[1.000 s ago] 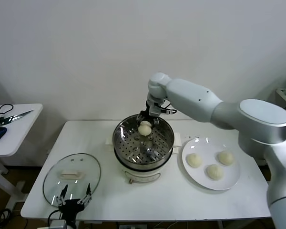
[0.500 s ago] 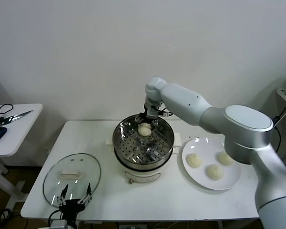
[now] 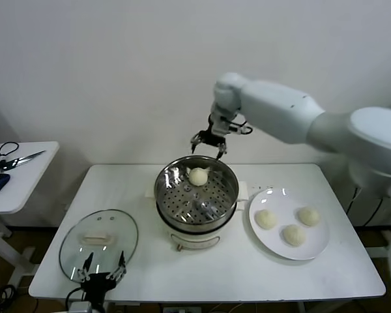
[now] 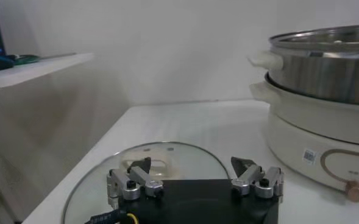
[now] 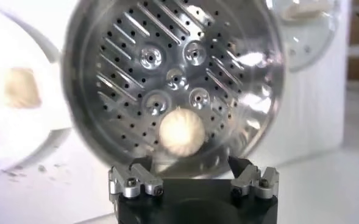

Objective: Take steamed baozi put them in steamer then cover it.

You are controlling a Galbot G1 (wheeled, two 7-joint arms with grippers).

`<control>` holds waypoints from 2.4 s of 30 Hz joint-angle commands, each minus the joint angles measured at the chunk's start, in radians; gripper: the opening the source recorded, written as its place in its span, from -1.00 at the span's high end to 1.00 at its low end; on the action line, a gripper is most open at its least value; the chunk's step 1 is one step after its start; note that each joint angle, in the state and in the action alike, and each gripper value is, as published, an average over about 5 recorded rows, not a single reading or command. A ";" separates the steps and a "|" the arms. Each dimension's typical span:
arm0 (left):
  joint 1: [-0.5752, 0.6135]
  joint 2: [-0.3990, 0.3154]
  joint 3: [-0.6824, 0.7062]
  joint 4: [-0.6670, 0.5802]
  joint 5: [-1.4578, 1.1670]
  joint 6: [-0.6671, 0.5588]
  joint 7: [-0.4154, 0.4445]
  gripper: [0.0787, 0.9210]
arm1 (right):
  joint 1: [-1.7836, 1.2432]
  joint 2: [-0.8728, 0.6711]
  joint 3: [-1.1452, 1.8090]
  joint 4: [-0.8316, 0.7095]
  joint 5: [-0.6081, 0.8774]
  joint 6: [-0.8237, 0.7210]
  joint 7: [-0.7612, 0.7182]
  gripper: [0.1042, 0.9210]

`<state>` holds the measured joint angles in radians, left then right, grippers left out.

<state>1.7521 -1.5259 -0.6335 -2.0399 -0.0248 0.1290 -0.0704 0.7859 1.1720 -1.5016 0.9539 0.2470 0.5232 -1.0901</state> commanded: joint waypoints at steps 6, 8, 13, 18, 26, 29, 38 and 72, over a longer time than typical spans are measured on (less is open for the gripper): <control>-0.011 0.004 0.001 -0.001 0.000 -0.002 0.004 -0.77 | 0.174 -0.448 -0.368 0.367 0.314 -0.556 0.070 -0.76; -0.011 0.005 0.001 -0.003 0.001 -0.002 0.004 -0.77 | 0.133 -0.494 -0.362 0.434 0.315 -0.649 0.095 -0.76; -0.005 0.007 -0.002 0.001 0.003 -0.006 0.004 -0.77 | -0.028 -0.538 -0.240 0.512 0.328 -0.793 0.146 -0.76; 0.003 0.003 0.000 -0.003 0.007 -0.007 0.004 -0.77 | -0.228 -0.513 -0.083 0.462 0.261 -0.845 0.163 -0.76; 0.022 0.002 -0.013 -0.005 0.005 -0.014 0.001 -0.77 | -0.413 -0.418 0.054 0.287 0.157 -0.845 0.168 -0.76; 0.025 0.001 -0.017 -0.004 0.003 -0.017 -0.001 -0.77 | -0.463 -0.382 0.097 0.234 0.133 -0.846 0.177 -0.76; 0.023 -0.003 -0.017 0.002 0.002 -0.019 -0.003 -0.77 | -0.538 -0.317 0.161 0.158 0.103 -0.850 0.202 -0.76; 0.017 -0.006 0.004 -0.013 0.011 -0.006 -0.007 -0.77 | 0.344 -0.168 -0.224 0.283 0.427 -0.729 -0.013 -0.47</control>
<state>1.7693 -1.5347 -0.6303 -2.0530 -0.0155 0.1225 -0.0779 0.8098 0.9206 -1.5915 1.2084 0.5461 -0.2401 -1.0361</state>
